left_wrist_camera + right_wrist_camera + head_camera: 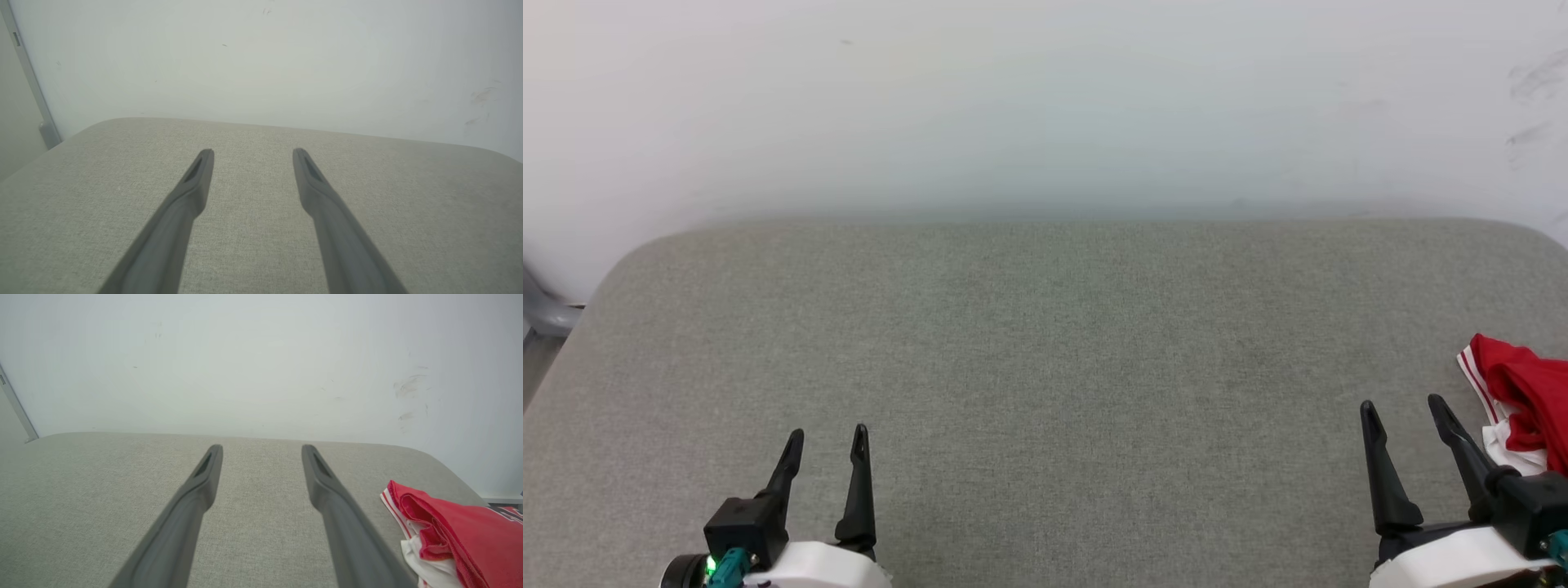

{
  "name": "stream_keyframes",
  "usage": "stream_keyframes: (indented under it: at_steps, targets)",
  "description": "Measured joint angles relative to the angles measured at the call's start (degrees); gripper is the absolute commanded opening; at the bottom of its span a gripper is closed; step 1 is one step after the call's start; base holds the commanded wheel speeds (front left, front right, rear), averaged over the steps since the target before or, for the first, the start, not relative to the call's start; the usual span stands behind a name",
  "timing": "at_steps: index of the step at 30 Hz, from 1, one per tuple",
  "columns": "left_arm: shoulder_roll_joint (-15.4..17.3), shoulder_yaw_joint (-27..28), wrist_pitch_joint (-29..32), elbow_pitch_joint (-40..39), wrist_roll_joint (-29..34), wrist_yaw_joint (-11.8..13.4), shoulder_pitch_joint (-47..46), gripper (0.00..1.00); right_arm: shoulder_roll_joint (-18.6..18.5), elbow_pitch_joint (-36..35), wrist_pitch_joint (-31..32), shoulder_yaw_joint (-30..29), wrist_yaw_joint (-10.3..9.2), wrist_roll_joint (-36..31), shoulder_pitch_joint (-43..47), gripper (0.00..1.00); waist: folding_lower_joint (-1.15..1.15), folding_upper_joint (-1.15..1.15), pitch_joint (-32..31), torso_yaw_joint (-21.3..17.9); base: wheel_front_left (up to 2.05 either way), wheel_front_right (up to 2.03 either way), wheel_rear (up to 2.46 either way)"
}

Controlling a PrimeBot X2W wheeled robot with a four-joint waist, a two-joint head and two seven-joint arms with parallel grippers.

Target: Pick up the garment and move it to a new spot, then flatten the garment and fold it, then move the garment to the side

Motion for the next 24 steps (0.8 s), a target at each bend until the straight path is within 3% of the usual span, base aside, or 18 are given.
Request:
stream_keyframes:
  at_steps: [10, 24]
  targets:
    - [0.3, 0.1, 0.0, 0.5, 1.1, -0.5, 2.1, 1.00, 0.4, -5.1, 1.7, 0.5, 0.00, -0.4, 4.4, 1.00, 0.00, 0.00, -2.1, -0.1, 0.00, 0.00, 0.00]
    - [0.2, 0.4, 0.0, 1.8, 2.0, -1.3, 2.8, 1.00, 0.5, -4.5, 2.1, -0.3, 0.00, 0.5, 5.3, 1.00, 0.01, 0.00, -2.7, -0.2, 0.00, 0.00, 0.00]
